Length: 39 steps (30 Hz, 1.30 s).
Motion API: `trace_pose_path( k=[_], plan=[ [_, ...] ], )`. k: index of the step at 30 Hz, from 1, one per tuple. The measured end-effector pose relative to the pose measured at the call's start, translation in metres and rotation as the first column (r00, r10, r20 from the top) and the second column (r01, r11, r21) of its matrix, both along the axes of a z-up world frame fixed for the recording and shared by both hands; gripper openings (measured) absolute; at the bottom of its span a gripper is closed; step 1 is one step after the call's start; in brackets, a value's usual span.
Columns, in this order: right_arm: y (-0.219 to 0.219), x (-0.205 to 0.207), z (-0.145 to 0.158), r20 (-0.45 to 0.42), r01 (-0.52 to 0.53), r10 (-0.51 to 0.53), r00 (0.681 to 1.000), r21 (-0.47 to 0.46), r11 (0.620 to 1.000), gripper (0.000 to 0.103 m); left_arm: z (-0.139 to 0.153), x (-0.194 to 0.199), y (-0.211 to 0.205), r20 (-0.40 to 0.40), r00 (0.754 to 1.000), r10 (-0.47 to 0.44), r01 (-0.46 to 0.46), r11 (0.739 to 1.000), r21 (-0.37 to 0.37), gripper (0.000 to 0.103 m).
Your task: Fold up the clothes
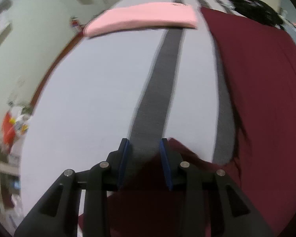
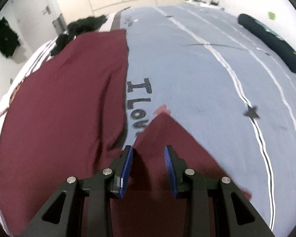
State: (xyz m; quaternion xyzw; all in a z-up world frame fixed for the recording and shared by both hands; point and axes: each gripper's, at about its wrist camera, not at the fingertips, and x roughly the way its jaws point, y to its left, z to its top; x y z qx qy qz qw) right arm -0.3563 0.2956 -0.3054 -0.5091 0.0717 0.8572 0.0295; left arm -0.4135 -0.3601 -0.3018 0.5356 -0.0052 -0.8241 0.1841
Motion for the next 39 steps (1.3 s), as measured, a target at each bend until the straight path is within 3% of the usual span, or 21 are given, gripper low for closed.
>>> trace_pose_path(
  k=[5, 10, 13, 16, 20, 23, 30, 35, 39],
  plan=[
    [0.038, -0.025, -0.019, 0.026, 0.042, -0.041, 0.999, -0.063, 0.997, 0.029, 0.033, 0.011, 0.004, -0.036, 0.998, 0.059, -0.061, 0.997, -0.053, 0.03],
    [0.056, -0.035, -0.021, 0.033, 0.009, -0.007, 0.999, -0.063, 0.998, 0.037, 0.045, 0.025, 0.02, -0.025, 0.998, 0.052, -0.053, 0.996, -0.073, 0.036],
    [0.062, -0.031, -0.015, 0.031, 0.035, -0.033, 0.999, -0.068, 0.997, 0.037, 0.052, 0.053, 0.033, -0.007, 0.997, 0.071, -0.072, 0.996, -0.049, 0.036],
    [0.079, -0.023, -0.011, 0.031, 0.121, -0.119, 0.992, -0.082, 0.989, 0.037, 0.05, 0.058, 0.048, 0.0, 0.998, 0.065, -0.065, 0.997, -0.032, 0.037],
    [0.108, -0.019, -0.008, 0.041, 0.215, -0.214, 0.976, -0.026, 0.976, 0.036, 0.048, 0.061, 0.065, -0.006, 0.999, 0.054, -0.054, 0.998, -0.013, 0.037],
    [0.124, -0.02, 0.001, 0.021, 0.238, -0.237, 0.971, -0.054, 0.97, 0.036, 0.046, 0.063, 0.074, -0.023, 0.999, 0.047, -0.047, 0.999, 0.011, 0.037],
    [0.098, -0.008, 0.031, -0.03, 0.176, -0.178, 0.984, -0.059, 0.983, 0.038, 0.034, 0.07, 0.097, -0.038, 0.999, 0.023, -0.02, 0.997, 0.081, 0.047],
    [0.098, 0.035, 0.028, -0.009, 0.244, -0.244, 0.97, -0.017, 0.97, 0.053, 0.032, 0.083, 0.106, -0.026, 1.0, -0.012, 0.015, 0.994, 0.11, 0.053],
    [0.107, 0.081, 0.017, 0.024, 0.348, -0.348, 0.937, 0.026, 0.937, 0.066, 0.033, 0.09, 0.107, 0.006, 0.999, -0.053, 0.053, 0.994, 0.096, 0.055]
  ],
)
